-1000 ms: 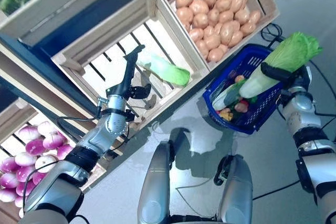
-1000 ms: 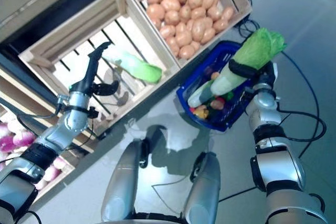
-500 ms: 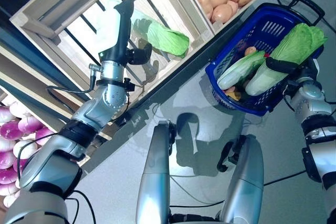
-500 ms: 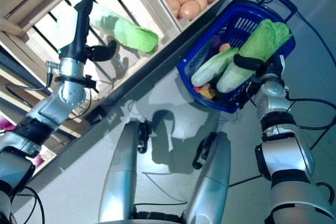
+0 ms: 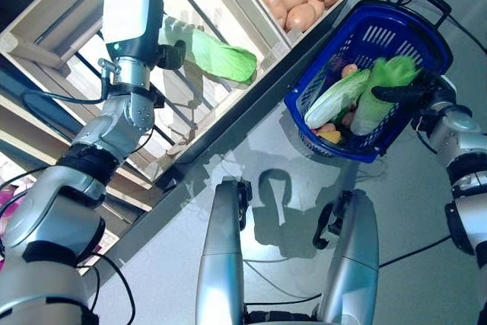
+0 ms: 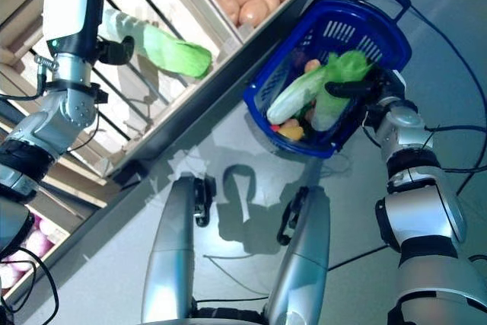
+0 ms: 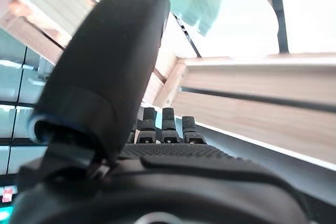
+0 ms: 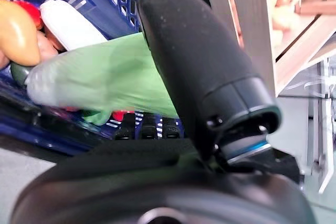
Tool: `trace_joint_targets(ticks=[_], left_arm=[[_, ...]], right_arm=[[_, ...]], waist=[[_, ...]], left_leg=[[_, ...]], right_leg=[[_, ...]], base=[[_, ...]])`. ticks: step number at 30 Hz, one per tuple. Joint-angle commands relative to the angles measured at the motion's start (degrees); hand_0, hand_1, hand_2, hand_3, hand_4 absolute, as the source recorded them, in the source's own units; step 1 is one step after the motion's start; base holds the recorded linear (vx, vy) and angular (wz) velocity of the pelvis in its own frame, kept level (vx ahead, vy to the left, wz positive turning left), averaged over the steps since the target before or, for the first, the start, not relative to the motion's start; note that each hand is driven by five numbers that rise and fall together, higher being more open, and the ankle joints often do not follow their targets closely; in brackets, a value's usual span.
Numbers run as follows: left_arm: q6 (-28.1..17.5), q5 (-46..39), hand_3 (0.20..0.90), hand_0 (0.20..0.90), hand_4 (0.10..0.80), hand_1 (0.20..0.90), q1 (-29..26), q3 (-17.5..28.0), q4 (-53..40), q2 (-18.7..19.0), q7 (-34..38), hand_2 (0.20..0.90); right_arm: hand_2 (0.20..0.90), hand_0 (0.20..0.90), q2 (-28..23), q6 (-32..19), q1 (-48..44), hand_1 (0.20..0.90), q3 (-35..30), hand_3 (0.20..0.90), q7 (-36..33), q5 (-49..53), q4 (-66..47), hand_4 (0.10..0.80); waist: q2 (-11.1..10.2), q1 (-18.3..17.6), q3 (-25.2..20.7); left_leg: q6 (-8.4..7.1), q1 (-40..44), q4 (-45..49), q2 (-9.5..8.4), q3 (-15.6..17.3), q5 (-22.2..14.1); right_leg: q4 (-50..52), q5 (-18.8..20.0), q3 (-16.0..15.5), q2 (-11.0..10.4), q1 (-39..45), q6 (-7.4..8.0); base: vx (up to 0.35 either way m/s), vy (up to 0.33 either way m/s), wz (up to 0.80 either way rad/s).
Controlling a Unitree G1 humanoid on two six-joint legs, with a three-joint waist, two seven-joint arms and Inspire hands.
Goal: Put vegetables into the basket
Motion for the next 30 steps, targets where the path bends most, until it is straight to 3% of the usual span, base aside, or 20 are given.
trace_joint_targets(ticks=[1, 6, 13, 17, 30], left_arm=[[2.46, 2.34, 0.900, 0.900, 0.800, 0.900, -5.82, 1.17, 3.19, 4.57, 0.93, 0.900], [7.66, 3.78, 0.900, 0.900, 0.800, 0.900, -8.01, -0.62, 9.63, 5.40, -0.68, 0.900], [9.37, 5.30, 0.900, 0.900, 0.800, 0.900, -9.79, -2.25, 15.21, 6.45, -2.17, 0.900], [13.02, 5.52, 0.900, 0.900, 0.800, 0.900, -11.02, -4.07, 17.09, 7.16, -4.08, 0.900], [11.05, 7.82, 0.900, 0.900, 0.800, 0.900, -15.62, -9.78, 19.20, 7.12, -0.26, 0.900]], right_arm=[[0.900, 0.900, -2.41, -4.54, -4.55, 0.900, 1.09, 0.900, 1.77, 2.37, 0.78, 0.800], [0.900, 0.900, -3.09, -4.99, -5.41, 0.900, 1.61, 0.900, 1.63, 2.54, 0.45, 0.800], [0.900, 0.900, -3.41, -7.83, -5.84, 0.900, 2.20, 0.900, 0.76, 5.03, -0.87, 0.800], [0.900, 0.900, -3.64, -8.98, -5.64, 0.900, 2.30, 0.900, 2.02, 5.69, -2.35, 0.800], [0.900, 0.900, -5.07, -9.79, -6.08, 0.900, 4.51, 0.900, 2.80, 7.42, -5.42, 0.800]], waist=[[-0.05, -0.02, -7.27], [-0.23, -0.59, -7.12], [-0.32, -1.17, -6.23], [-0.37, -1.46, -5.74], [-0.90, -2.07, -3.39]], left_leg=[[-0.77, 6.64, -5.18, 3.18, -0.75, -4.58], [-0.87, 7.67, -6.22, 3.73, -0.23, -4.31], [-1.16, 8.73, -8.09, 4.04, 0.27, -3.84], [-1.35, 8.77, -8.64, 4.37, 0.78, -3.77], [-1.65, 3.79, -5.50, 5.19, 1.27, -4.61]], right_leg=[[-7.54, 3.59, 2.56, 1.74, 4.35, -1.84], [-8.95, 4.07, 2.45, 1.88, 5.28, -1.88], [-11.08, 4.70, 2.58, 2.41, 6.17, -1.97], [-11.94, 5.09, 2.53, 2.32, 6.19, -1.94], [-10.56, 6.49, 2.61, 1.19, 1.03, -1.69]], base=[[0.054, 0.003, -0.04], [0.045, 0.019, -0.04], [0.015, 0.045, -0.04], [0.007, 0.052, -0.03], [-0.014, 0.084, -0.02]])
